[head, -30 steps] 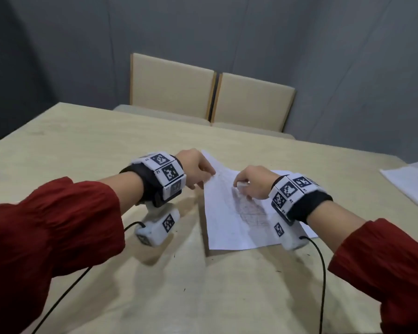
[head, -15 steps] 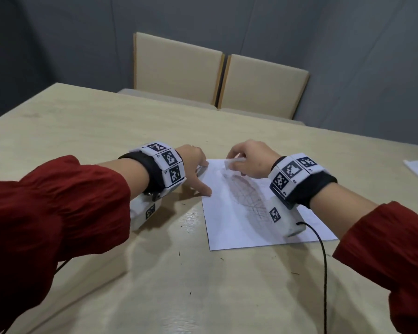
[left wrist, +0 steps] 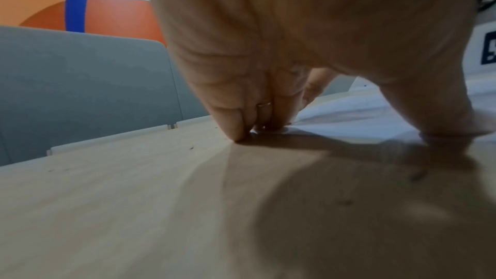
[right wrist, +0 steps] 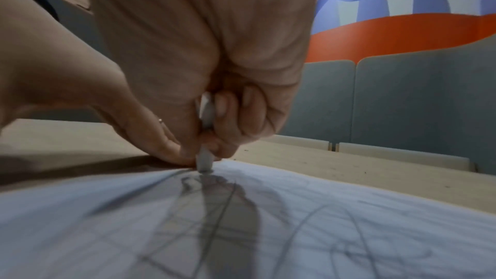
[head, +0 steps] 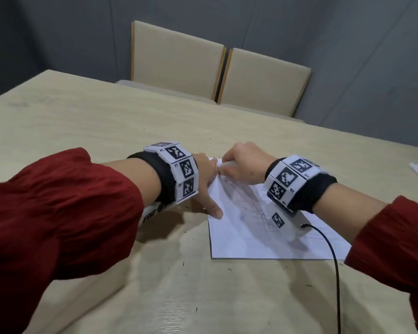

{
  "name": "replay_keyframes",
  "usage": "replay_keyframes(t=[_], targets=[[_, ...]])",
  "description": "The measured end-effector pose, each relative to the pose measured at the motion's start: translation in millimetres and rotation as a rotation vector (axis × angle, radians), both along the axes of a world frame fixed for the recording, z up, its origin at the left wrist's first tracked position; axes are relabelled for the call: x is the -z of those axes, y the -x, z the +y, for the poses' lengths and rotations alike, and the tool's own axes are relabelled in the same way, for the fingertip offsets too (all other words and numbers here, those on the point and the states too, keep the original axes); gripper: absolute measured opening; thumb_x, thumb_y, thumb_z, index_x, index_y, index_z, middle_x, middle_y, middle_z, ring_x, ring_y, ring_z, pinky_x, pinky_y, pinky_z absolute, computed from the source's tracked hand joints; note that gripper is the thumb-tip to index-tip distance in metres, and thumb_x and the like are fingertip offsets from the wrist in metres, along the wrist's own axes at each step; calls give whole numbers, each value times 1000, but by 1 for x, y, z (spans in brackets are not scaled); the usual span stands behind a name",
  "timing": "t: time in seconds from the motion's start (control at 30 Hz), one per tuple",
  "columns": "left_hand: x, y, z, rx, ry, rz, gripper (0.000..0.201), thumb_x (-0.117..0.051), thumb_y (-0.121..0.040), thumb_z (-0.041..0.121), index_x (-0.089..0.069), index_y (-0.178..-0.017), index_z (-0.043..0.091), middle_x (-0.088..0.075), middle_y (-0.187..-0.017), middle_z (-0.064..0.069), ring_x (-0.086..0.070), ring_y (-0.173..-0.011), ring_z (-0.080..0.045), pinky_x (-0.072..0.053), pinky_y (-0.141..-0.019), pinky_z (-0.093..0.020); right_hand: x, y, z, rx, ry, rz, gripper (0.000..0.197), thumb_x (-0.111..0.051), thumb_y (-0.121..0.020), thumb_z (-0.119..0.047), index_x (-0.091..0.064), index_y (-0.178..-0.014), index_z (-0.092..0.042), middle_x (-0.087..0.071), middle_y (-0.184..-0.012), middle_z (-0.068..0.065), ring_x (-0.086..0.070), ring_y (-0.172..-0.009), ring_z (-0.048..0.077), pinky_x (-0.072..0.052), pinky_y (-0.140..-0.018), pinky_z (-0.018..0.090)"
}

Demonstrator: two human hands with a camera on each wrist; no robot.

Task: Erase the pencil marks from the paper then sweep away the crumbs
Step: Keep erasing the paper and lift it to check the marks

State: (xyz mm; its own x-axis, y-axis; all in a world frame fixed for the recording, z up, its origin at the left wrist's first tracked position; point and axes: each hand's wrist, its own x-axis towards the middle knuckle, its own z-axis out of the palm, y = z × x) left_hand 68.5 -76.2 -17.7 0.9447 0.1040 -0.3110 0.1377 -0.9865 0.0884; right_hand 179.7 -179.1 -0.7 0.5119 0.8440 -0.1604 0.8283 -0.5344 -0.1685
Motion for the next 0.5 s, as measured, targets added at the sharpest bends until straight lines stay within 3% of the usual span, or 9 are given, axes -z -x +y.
replay_keyframes(t=[0.07, 0.13, 0.2, 0.3, 0.4, 0.47, 0.5], targets=[[0, 3, 0, -2, 16, -9, 61, -71, -64, 72, -42, -73, 20, -55, -112, -6, -49, -85, -19, -39, -70, -29, 0, 0, -2, -8, 1, 4, 22, -59, -89, -27, -67, -73, -15, -65, -76, 5, -60, -74, 23, -51, -67, 34], [0, 5, 1, -11, 22, -9, 67, -70, -62, 75, -51, -81, 13, -49, -103, -4, -47, -84, -19, -42, -73, -30, -3, -3, -2, 9, -17, -2, 20, -59, -88, -26, -70, -82, -11, -67, -83, 7, -62, -81, 25, -51, -68, 33], [1, 7, 2, -6, 35, -20, 75, -69, -59, 78, -55, -86, 10, -54, -106, -5, -51, -86, -20, -49, -82, -34, -2, -2, 0, 20, -50, 2, 21, -57, -88, -23, -68, -80, -8, -66, -81, 9, -62, -81, 28, -48, -63, 30], [1, 7, 0, -18, 54, -38, 62, -72, -59, 75, -47, -75, 21, -60, -116, -7, -56, -96, -22, -49, -90, -37, 1, 3, -4, -19, -39, 21, 25, -55, -88, -24, -69, -76, -7, -68, -77, 10, -64, -77, 29, -52, -65, 37], [-1, 8, -1, -24, 60, -40, 61, -73, -61, 73, -41, -72, 22, -58, -101, -2, -55, -93, -21, -49, -88, -37, 0, 6, -11, -29, 4, 48, 23, -58, -85, -29, -72, -77, -13, -70, -78, 6, -65, -76, 24, -56, -69, 38], [-1, 9, 0, -33, 79, -14, 74, -68, -49, 83, -48, -74, 16, -60, -109, -3, -58, -94, -23, -50, -85, -36, -1, -1, -5, -1, -6, -13, 23, -59, -84, -30, -72, -80, -11, -70, -83, 9, -64, -80, 28, -56, -73, 40], [-1, 9, 1, -31, 80, -8, 90, -59, -38, 91, -55, -79, 11, -61, -115, -5, -60, -96, -25, -51, -86, -36, -1, -4, -2, 12, -24, -40, 23, -59, -84, -29, -70, -79, -9, -69, -83, 11, -63, -81, 29, -56, -73, 41]])
